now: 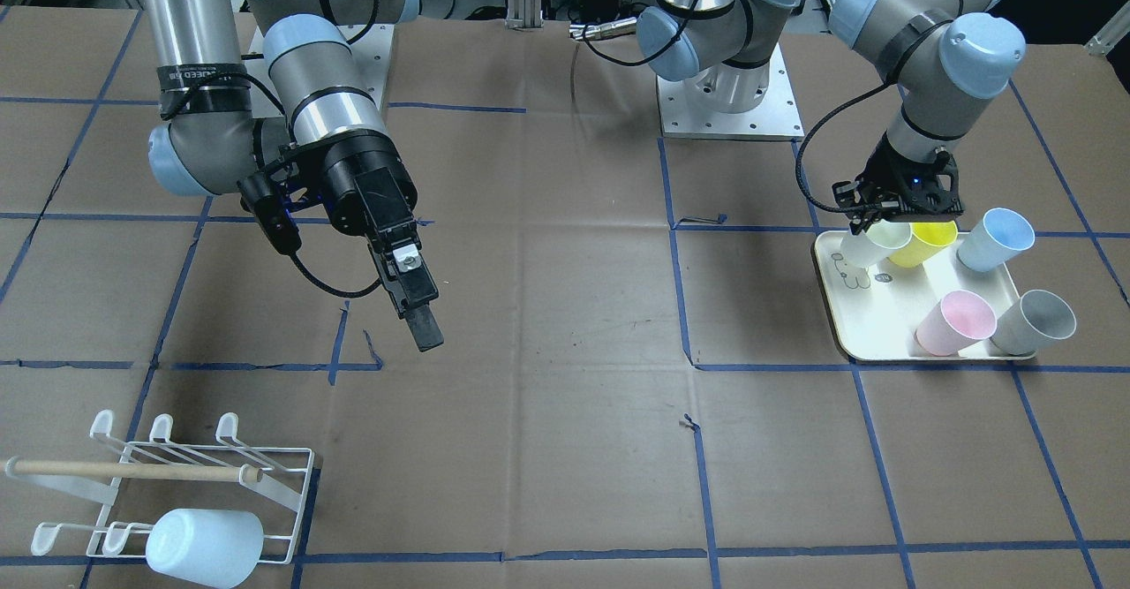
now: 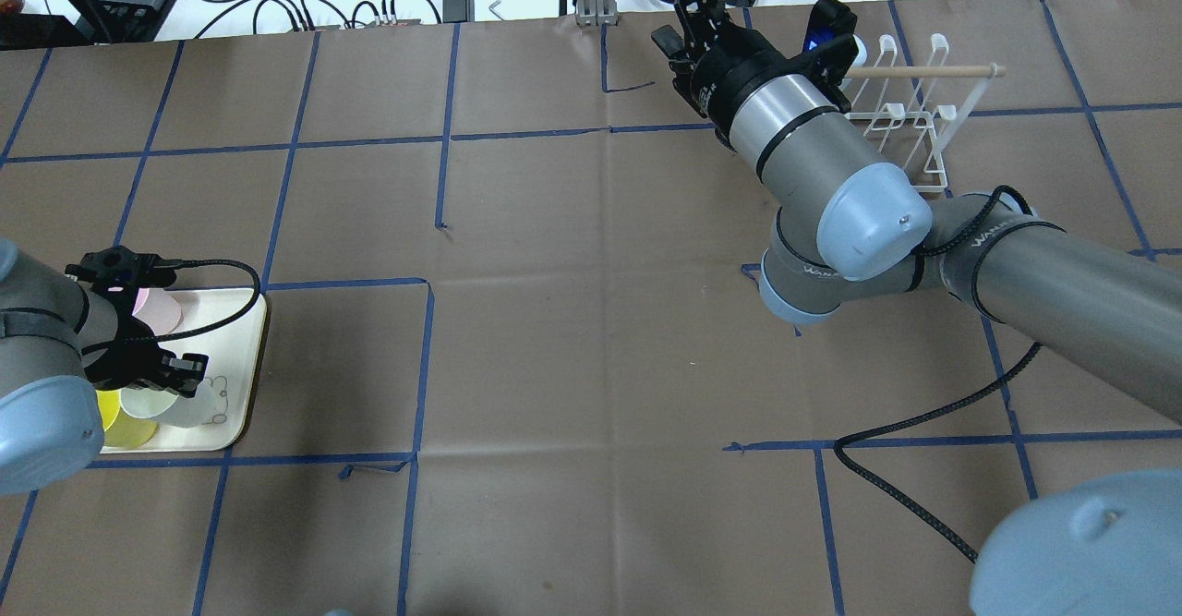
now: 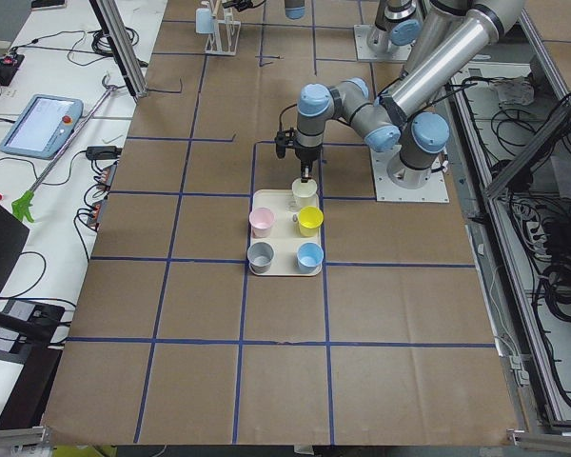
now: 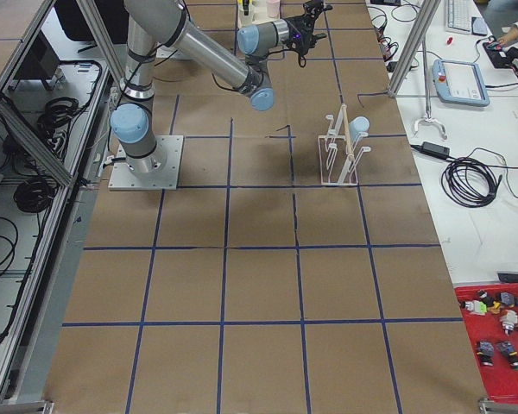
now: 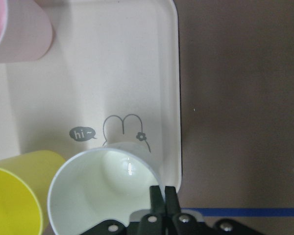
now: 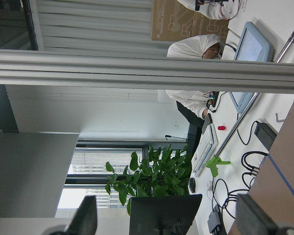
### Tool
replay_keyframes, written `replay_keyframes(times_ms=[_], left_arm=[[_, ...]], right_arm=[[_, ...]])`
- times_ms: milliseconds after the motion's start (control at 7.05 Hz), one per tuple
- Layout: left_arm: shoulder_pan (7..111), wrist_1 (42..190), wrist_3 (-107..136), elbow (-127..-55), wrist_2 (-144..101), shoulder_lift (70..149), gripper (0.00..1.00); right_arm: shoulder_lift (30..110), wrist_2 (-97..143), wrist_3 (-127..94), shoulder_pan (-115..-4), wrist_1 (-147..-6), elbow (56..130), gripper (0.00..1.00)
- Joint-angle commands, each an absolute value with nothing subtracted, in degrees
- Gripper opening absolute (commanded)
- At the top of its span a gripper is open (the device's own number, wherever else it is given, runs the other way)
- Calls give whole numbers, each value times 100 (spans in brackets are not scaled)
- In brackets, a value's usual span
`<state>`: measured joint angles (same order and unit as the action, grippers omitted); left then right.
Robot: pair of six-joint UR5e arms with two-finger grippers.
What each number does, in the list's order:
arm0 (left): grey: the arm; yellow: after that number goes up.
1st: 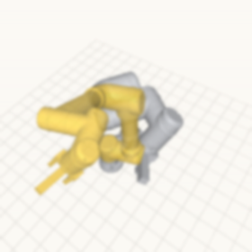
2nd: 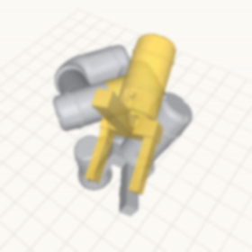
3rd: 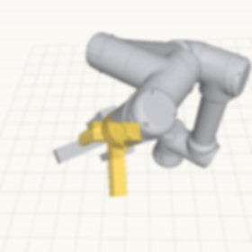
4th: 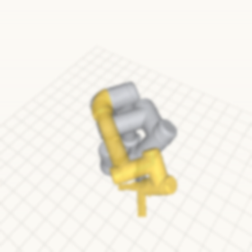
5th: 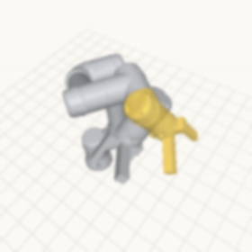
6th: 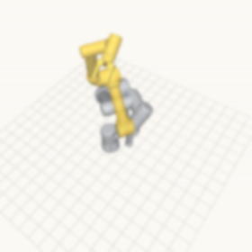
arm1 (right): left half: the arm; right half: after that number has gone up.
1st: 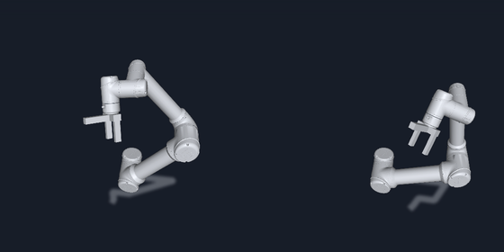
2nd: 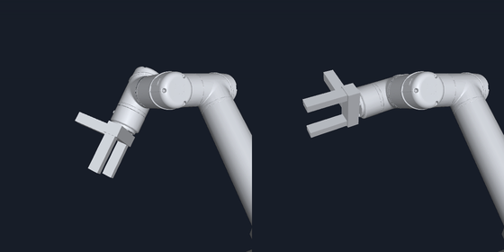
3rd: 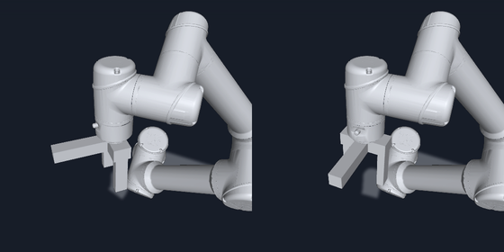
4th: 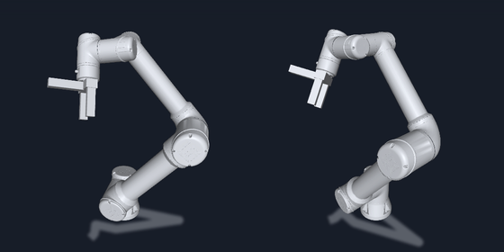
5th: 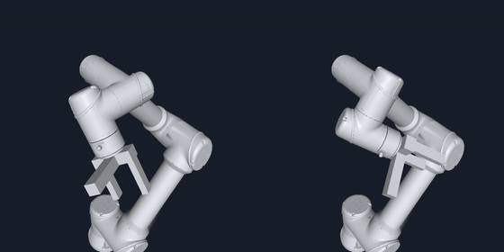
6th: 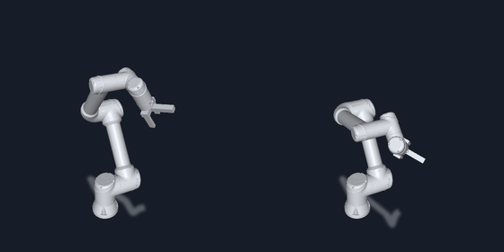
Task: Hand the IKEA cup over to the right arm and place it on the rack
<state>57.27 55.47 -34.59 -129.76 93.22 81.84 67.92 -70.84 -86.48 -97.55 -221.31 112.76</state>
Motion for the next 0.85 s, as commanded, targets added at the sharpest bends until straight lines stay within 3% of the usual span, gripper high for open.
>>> replay_keyframes(times_ms=[0, 425, 709], left_arm=[[5800, 7276, -3280, -11514, 9203, 8059, 0], [6186, 8235, -3339, -9760, 8710, 8567, 0], [6275, 8035, -3488, -9563, 7443, 8605, 0]], right_arm=[[6794, -7084, -8648, -9747, -22131, 11268, 100], [6777, -7084, -8648, -9756, -22131, 11276, 100], [6768, -7084, -8648, -9756, -22131, 11285, 100]])
